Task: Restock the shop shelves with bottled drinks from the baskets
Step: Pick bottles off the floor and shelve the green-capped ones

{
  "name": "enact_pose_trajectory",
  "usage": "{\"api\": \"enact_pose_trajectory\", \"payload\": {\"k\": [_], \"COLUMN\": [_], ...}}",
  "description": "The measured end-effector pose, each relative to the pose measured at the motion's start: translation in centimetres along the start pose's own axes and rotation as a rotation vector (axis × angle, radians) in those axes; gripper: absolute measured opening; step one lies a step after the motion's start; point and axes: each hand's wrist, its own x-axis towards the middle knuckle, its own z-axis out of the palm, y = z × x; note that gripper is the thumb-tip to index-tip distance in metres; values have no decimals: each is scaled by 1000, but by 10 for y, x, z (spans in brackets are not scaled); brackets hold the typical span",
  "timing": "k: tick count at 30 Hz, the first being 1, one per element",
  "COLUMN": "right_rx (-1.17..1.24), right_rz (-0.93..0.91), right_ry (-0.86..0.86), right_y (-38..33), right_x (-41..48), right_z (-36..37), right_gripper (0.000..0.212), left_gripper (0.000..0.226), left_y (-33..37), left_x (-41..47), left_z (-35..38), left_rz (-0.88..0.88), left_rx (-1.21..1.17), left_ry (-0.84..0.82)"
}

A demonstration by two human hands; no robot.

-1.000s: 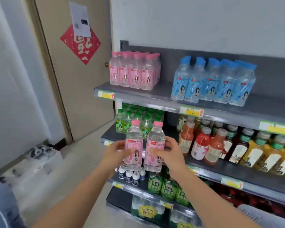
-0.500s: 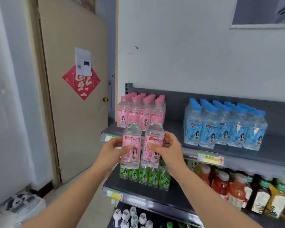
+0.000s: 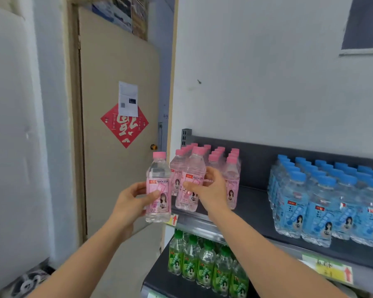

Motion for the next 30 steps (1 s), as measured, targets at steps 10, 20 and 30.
{"api": "enact_pose_trajectory", "payload": {"k": [10, 20, 30], "right_rx": [-101, -309, -568], "right_rz": [8, -57, -123], "right_ry": [-22, 37, 127], "right_y": [36, 61, 58], "right_x": [54, 67, 60], "right_z": [43, 68, 71], "right_gripper": [59, 66, 68], "left_gripper": [34, 29, 29], "left_y": [-4, -4, -10], "left_x": [45, 85, 90], "left_z": [-25, -35, -25], "left_rz": [13, 22, 31], "left_rx": [10, 6, -43], "left_ry": [76, -5, -98]}}
